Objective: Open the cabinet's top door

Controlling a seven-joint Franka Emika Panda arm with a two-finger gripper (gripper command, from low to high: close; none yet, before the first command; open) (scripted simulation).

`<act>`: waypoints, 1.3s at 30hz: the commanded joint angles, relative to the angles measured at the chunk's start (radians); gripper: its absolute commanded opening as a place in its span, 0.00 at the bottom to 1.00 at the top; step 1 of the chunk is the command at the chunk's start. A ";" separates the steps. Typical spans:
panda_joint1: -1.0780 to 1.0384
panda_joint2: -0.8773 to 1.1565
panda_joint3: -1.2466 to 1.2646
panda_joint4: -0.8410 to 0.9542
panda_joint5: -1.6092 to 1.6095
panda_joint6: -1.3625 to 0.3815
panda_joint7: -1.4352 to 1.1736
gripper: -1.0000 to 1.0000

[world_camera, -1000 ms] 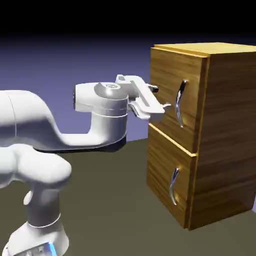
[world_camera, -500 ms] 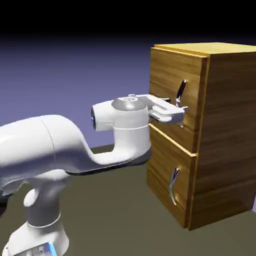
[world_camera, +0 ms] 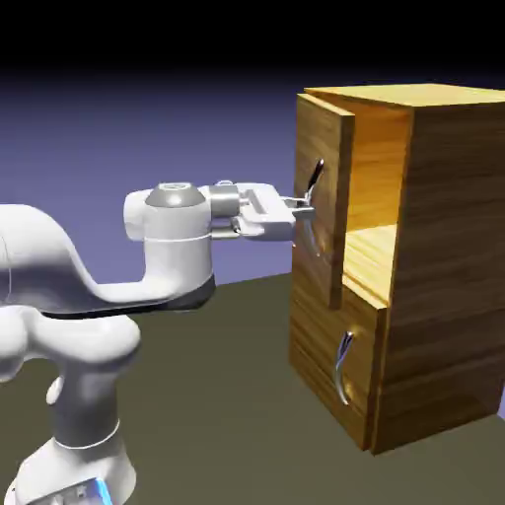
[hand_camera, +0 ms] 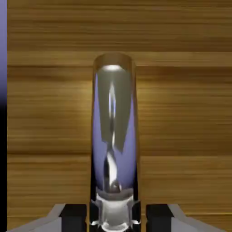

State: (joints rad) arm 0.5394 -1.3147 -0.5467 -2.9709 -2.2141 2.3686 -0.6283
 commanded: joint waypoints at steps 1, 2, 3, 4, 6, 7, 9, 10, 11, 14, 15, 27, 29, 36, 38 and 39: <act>-0.008 -0.011 0.036 -0.016 0.039 -0.025 -0.004 0.00; -0.014 -0.021 0.073 -0.030 0.078 -0.051 -0.007 0.00; -0.018 -0.030 0.109 -0.043 0.117 -0.077 -0.010 0.00; -0.020 -0.038 0.145 -0.054 0.157 -0.103 -0.013 0.00; -0.019 -0.051 0.218 -0.073 0.235 -0.156 -0.017 0.00; -0.017 -0.055 0.254 -0.080 0.274 -0.182 -0.018 0.00; -0.009 -0.059 0.326 -0.090 0.351 -0.235 -0.017 0.00; -0.003 -0.059 0.362 -0.093 0.389 -0.262 -0.016 0.00; 0.003 -0.057 0.399 -0.095 0.427 -0.289 -0.014 0.00; 0.023 -0.039 0.507 -0.094 0.540 -0.370 -0.004 0.00; 0.029 -0.030 0.544 -0.090 0.578 -0.398 0.001 0.00; 0.026 0.247 0.978 0.078 1.025 -0.765 0.118 0.00; -0.003 0.318 1.051 0.134 1.094 -0.836 0.145 0.00; -0.165 0.572 1.284 0.371 1.277 -1.089 0.243 0.00; -0.223 0.641 1.348 0.443 1.313 -1.162 0.272 0.00; -0.253 0.676 1.380 0.479 1.328 -1.198 0.288 0.00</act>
State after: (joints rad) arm 0.2868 -0.6391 0.8327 -2.4915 -0.8853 1.1695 -0.3404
